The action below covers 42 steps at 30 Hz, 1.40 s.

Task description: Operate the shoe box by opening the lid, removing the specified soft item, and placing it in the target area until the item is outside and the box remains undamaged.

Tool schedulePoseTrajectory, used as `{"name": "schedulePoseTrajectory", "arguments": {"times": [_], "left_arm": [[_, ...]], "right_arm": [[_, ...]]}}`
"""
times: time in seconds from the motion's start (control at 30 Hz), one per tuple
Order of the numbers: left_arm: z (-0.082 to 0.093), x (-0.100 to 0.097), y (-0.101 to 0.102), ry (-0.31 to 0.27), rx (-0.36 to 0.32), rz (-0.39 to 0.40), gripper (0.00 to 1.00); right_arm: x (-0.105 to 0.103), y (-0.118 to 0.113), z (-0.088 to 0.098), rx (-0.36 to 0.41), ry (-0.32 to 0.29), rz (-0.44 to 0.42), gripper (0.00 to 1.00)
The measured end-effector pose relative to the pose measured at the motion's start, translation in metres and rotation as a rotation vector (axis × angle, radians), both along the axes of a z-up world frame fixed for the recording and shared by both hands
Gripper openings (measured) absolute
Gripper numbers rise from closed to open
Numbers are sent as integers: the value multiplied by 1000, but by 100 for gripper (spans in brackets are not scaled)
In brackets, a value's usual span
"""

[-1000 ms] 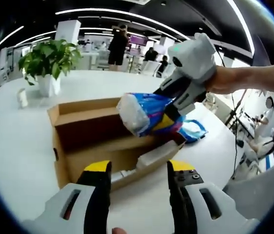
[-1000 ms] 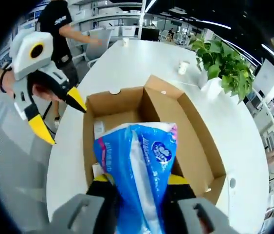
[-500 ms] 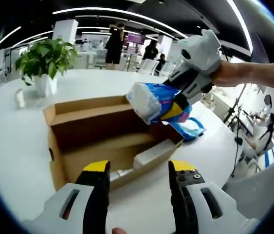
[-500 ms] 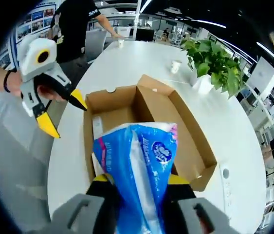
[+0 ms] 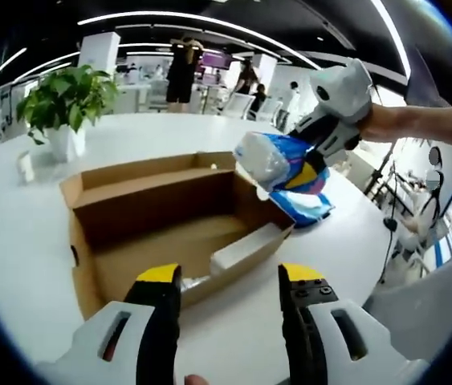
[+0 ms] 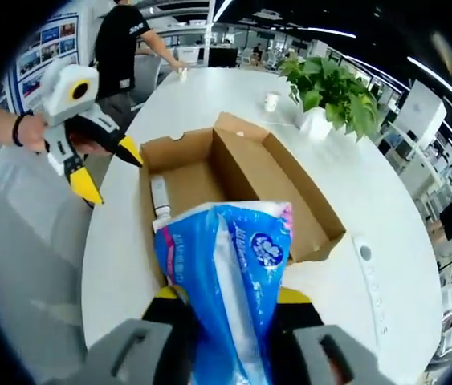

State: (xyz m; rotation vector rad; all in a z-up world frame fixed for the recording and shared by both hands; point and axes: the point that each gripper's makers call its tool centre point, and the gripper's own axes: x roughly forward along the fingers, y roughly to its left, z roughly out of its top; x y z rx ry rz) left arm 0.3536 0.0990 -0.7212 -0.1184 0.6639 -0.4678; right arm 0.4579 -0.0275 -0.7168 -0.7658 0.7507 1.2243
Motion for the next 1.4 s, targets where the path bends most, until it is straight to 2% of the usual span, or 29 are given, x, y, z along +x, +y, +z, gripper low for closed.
{"name": "schedulePoseTrajectory", "arguments": {"times": [0.53, 1.0, 1.4], "left_arm": [[-4, -4, -2, 15, -8, -3, 49], [-5, -5, -5, 20, -11, -11, 49], [-6, -6, -9, 18, 4, -25, 49]], "right_arm": [[-9, -47, -6, -20, 2, -58, 31], [-19, -112, -17, -45, 9, -137, 31], [-27, -175, -29, -102, 27, -204, 31]]}}
